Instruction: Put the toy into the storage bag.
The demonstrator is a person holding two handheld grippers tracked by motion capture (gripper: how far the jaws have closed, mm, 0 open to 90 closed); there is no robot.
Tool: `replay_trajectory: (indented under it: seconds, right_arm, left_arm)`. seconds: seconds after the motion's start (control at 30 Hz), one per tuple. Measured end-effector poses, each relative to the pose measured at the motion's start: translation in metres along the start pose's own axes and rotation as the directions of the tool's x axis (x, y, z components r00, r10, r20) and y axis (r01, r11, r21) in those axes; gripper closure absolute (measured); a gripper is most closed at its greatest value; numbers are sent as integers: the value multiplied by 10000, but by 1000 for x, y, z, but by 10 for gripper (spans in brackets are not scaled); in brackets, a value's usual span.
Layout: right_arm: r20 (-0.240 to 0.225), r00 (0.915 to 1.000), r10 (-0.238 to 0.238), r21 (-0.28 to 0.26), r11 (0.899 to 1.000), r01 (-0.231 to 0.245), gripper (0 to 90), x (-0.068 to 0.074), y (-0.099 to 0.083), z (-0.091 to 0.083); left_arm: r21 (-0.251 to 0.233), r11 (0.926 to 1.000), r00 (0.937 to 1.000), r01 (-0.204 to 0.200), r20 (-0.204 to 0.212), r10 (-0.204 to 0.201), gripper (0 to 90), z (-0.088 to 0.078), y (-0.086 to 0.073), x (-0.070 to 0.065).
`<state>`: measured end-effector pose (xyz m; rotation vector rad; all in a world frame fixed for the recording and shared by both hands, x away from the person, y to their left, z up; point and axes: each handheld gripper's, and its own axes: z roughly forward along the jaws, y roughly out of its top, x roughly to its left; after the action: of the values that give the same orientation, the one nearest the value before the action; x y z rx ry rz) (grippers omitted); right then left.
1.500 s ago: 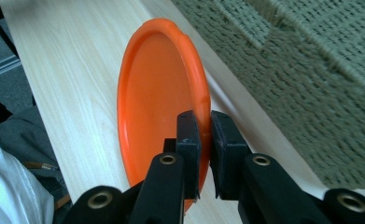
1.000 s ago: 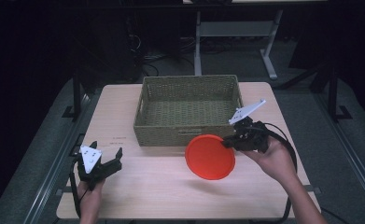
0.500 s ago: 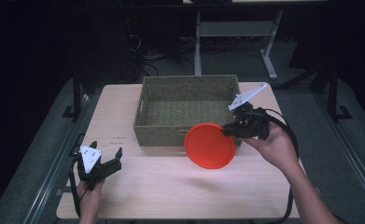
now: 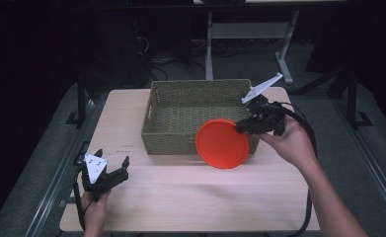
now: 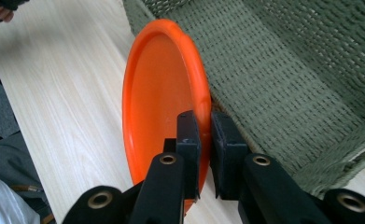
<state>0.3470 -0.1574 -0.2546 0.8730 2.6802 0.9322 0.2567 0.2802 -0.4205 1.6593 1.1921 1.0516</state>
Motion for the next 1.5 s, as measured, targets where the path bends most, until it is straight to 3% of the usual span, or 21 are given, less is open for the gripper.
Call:
replay_trajectory:
  seconds: [0.33,0.77,0.9,1.2,1.5]
  right_arm:
    - [-17,9996,269,-307,9992,-269,823,-9,13,-9]
    - [317,9976,609,-451,9972,-595,823,-25,33,-16]
    - [189,9968,774,-513,9958,-763,824,-35,37,-14]
    - [360,9930,1124,-536,9924,-1104,823,-49,44,-7]
    - [438,9922,1168,-575,9918,-1142,823,-51,59,-2]
  left_arm:
    - [-22,10000,10000,37,-16,-37,127,0,0,0]
    - [-57,10000,10000,17,-6,-17,127,0,0,1]
    - [-67,10000,10000,5,-24,-5,127,-1,0,1]
    - [-83,10000,10000,-14,2,14,127,-1,0,1]
    - [-134,9999,10000,45,50,-44,127,-1,0,0]
